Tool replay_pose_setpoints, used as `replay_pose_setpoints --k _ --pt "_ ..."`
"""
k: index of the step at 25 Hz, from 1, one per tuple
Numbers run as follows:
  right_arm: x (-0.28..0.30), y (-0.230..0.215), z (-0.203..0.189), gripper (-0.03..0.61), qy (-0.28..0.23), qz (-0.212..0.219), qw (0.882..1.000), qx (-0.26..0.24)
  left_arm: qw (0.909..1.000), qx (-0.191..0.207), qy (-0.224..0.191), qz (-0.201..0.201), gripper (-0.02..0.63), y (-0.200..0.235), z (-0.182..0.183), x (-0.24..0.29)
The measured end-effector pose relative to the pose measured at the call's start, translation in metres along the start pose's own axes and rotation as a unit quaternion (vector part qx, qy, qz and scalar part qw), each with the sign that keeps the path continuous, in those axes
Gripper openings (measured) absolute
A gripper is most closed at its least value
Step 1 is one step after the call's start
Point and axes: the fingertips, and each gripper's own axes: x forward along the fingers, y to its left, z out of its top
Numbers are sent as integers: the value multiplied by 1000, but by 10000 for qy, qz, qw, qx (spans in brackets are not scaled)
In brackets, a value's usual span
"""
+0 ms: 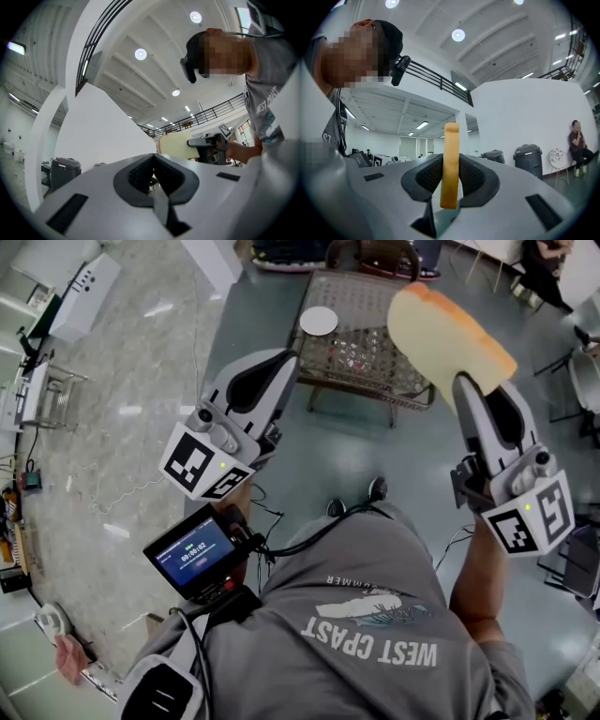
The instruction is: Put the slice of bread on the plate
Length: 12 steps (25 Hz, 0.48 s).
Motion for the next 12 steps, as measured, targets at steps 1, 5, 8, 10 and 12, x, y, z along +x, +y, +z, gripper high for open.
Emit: replay_pose_setpoints --k 1,5,8,10,12 --pt "1 -1 -1 89 8 16 10000 14 10000 -2 7 9 6 0 0 0" --pt "6 -3 -2 89 21 82 9999 61 10000 30 17 29 6 1 1 3" --pt "10 -31 -6 89 43 122 9999 103 10000 18 29 63 6 5 -10 28" --pt "10 -54 -8 89 55 138 9998 152 9999 17 71 71 6 6 -18 48" --pt "13 -68 -8 89 64 168 9997 182 9999 32 106 96 6 8 -21 59"
